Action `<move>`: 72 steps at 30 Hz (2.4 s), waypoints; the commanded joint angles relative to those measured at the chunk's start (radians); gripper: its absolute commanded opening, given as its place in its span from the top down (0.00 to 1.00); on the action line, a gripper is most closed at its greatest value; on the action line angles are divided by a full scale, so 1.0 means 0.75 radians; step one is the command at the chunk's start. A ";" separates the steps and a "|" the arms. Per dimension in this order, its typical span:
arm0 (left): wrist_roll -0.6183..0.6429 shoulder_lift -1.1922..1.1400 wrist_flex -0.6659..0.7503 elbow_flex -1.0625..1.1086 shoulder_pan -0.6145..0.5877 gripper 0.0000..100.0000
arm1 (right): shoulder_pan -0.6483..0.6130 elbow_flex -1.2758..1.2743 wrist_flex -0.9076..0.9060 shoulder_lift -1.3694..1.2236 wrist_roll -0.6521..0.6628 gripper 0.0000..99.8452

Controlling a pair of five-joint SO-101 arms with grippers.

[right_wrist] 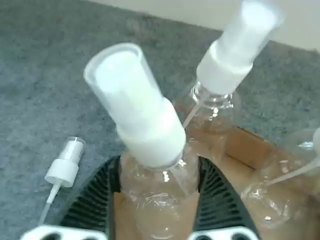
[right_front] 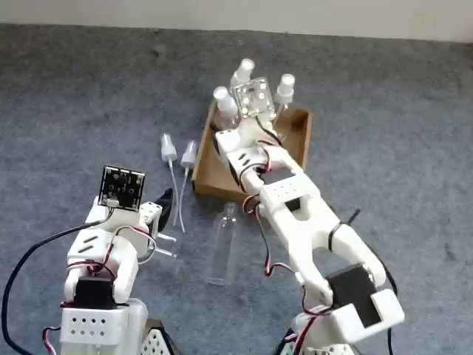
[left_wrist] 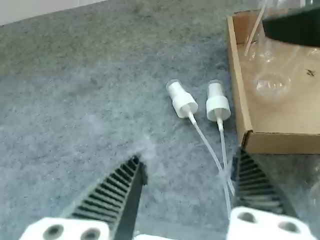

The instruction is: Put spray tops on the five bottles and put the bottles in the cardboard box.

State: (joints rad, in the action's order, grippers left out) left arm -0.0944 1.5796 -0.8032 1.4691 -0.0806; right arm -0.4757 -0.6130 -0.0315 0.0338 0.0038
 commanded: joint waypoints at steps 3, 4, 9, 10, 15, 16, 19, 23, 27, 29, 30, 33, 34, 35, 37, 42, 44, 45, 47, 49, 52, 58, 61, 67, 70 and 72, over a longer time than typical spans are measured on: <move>-0.012 -0.001 0.029 -0.007 -0.005 0.78 | -0.005 0.140 0.036 -0.071 0.004 1.00; -0.012 -0.001 0.029 -0.007 -0.005 0.78 | -0.005 0.146 0.036 -0.085 0.004 1.00; -0.012 -0.001 0.029 -0.007 -0.005 0.78 | -0.009 0.146 0.026 -0.097 0.004 0.99; -0.012 -0.001 0.029 -0.007 -0.005 0.78 | -0.009 0.144 0.024 -0.097 0.004 0.99; -0.012 -0.001 0.029 -0.003 -0.003 0.78 | -0.011 0.144 0.021 -0.095 0.006 0.99; -0.012 -0.001 0.035 0.003 -0.003 0.78 | -0.011 0.144 0.021 -0.095 0.006 0.99; -0.012 -0.001 0.035 0.005 -0.003 0.78 | -0.013 0.146 -0.009 -0.093 0.008 0.98; -0.012 -0.001 0.035 0.005 -0.003 0.78 | -0.015 0.185 -0.101 -0.093 0.004 0.89; -0.012 -0.001 0.035 0.005 -0.003 0.78 | -0.015 0.238 -0.177 -0.093 0.004 0.86; -0.012 -0.001 0.035 0.005 -0.001 0.78 | -0.026 0.261 -0.202 -0.093 0.004 0.86; -0.012 -0.001 0.035 0.005 -0.001 0.78 | -0.034 0.271 -0.216 -0.093 0.004 0.85; -0.012 -0.001 0.035 0.005 -0.001 0.78 | -0.046 0.302 -0.261 -0.093 0.004 0.85; -0.012 -0.001 0.035 0.005 -0.001 0.78 | -0.050 0.310 -0.271 -0.093 0.004 0.85; -0.012 -0.001 0.035 0.005 -0.001 0.78 | -0.054 0.316 -0.277 -0.093 0.004 0.85; -0.012 -0.001 0.035 0.005 -0.001 0.78 | -0.056 0.316 -0.277 -0.093 0.004 0.85; -0.012 -0.001 0.035 0.005 -0.001 0.78 | -0.056 0.316 -0.277 -0.093 0.004 0.79; -0.012 -0.001 0.035 0.005 -0.001 0.78 | -0.056 0.316 -0.277 -0.093 0.004 0.78; -0.012 -0.001 0.035 0.005 -0.001 0.78 | -0.056 0.316 -0.277 -0.093 0.004 0.78; -0.012 -0.001 0.035 0.007 -0.001 0.78 | -0.056 0.316 -0.277 -0.093 0.004 0.77; -0.012 -0.001 0.035 0.007 -0.001 0.78 | -0.056 0.318 -0.277 -0.093 0.004 0.77; -0.012 -0.001 0.035 0.007 -0.001 0.78 | -0.056 0.318 -0.277 -0.077 0.004 0.77; -0.012 -0.001 0.035 0.007 -0.001 0.78 | -0.056 0.318 -0.357 0.003 0.004 0.70; -0.012 -0.001 0.035 0.007 -0.001 0.78 | -0.056 0.341 -0.392 0.013 0.004 0.68; -0.012 -0.001 0.033 0.007 -0.001 0.78 | -0.056 0.390 -0.400 0.017 0.004 0.68; -0.012 -0.001 0.033 0.007 -0.001 0.78 | -0.056 0.461 -0.482 0.017 0.004 0.68; -0.012 -0.001 0.033 0.007 -0.001 0.78 | -0.056 0.510 -0.527 0.017 0.004 0.68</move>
State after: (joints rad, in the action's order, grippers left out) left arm -0.0944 1.5796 -0.7986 1.4784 -0.0806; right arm -0.5125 -0.3276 -0.3828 -0.0245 0.0038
